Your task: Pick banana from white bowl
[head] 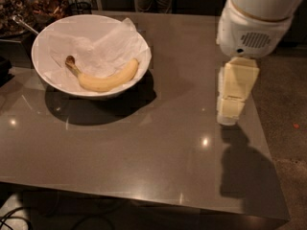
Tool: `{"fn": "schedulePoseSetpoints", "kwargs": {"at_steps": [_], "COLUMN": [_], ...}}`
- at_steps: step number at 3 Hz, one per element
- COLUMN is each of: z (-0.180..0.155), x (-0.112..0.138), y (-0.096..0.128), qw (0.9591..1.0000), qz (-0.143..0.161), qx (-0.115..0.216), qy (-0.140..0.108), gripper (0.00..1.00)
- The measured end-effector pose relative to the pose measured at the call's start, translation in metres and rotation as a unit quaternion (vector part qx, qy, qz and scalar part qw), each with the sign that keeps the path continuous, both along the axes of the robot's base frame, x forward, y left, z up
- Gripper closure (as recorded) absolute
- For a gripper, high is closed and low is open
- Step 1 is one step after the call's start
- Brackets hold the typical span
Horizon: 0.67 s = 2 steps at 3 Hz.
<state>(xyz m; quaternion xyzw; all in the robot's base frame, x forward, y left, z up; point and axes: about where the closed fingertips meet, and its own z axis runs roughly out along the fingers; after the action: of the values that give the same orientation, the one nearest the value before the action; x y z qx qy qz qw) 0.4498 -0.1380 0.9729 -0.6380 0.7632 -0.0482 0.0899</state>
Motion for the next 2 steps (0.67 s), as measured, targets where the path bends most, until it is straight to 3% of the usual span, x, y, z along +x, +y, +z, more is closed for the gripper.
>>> {"fn": "schedulePoseSetpoints", "kwargs": {"at_steps": [1, 2], "z": [0.001, 0.0045], "x": [0.0142, 0.0204], "y": [0.0473, 0.0557], "qw": [0.9993, 0.9991], "qz": [0.033, 0.038], "qx": [-0.019, -0.01], "qy": [0.002, -0.014], "gripper": [0.0, 0.0]}}
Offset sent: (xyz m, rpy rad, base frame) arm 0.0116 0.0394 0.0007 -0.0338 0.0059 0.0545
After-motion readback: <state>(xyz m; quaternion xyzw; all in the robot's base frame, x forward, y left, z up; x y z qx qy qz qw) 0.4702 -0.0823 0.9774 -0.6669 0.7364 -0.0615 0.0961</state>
